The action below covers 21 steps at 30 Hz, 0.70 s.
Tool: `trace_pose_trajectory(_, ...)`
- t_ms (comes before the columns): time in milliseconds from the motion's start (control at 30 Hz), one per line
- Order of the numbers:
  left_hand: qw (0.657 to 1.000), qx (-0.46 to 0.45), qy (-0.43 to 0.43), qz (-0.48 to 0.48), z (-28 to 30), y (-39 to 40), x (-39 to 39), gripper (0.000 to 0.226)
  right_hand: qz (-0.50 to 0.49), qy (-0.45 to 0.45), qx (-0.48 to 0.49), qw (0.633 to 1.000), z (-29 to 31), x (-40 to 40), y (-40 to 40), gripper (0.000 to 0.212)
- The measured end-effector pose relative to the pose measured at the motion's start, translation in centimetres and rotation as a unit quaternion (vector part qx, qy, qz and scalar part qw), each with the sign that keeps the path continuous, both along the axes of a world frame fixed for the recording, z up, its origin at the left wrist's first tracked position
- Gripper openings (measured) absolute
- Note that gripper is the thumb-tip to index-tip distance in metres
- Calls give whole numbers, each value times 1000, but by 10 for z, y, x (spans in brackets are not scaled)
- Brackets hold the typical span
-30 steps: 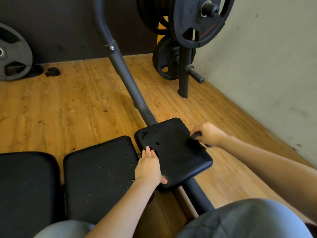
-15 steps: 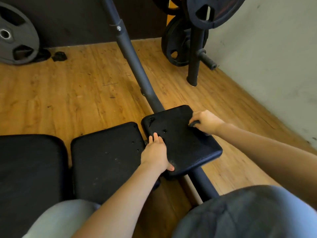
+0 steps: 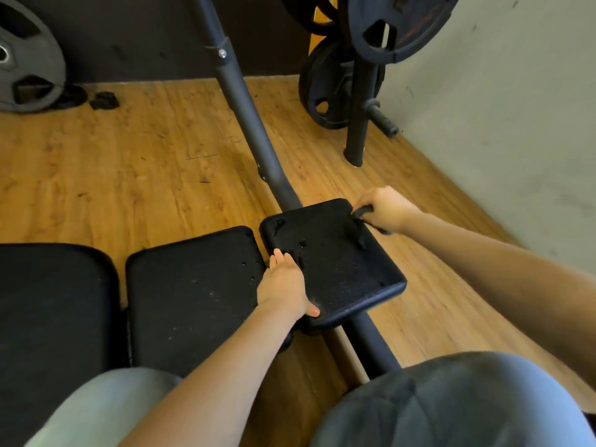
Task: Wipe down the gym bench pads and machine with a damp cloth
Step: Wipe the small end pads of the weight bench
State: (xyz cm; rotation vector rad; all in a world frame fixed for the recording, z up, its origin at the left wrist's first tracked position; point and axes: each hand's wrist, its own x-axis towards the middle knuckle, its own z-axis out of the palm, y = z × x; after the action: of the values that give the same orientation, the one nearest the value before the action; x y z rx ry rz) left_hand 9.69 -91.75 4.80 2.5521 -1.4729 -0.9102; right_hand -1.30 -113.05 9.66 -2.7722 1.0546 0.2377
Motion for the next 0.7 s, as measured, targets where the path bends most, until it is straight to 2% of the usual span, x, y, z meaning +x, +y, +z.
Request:
trace_pose_trajectory(67, 1000, 3, -3, -7, -1, -1, 0, 125, -21, -36, -30, 999, -4, 39, -17, 24)
trace_pose_trajectory(233, 999, 25, -10, -25, 1, -7, 2, 124, -57, -31, 19, 998, -49, 76, -36, 22)
trace_pose_trajectory(367, 999, 34, -12, -20, 1, -10, 4, 124, -1, -51, 61, 997, -56, 36, -8, 22)
trace_pose_trajectory(533, 1000, 22, -3, -8, -2, -4, 3, 124, 113, -55, 100, 987, -47, -67, 52, 18)
trace_pose_trajectory(700, 1000, 6, -1, -5, 1, 1, 2, 123, 132, 29, 98, 986, -37, -77, 54, 23)
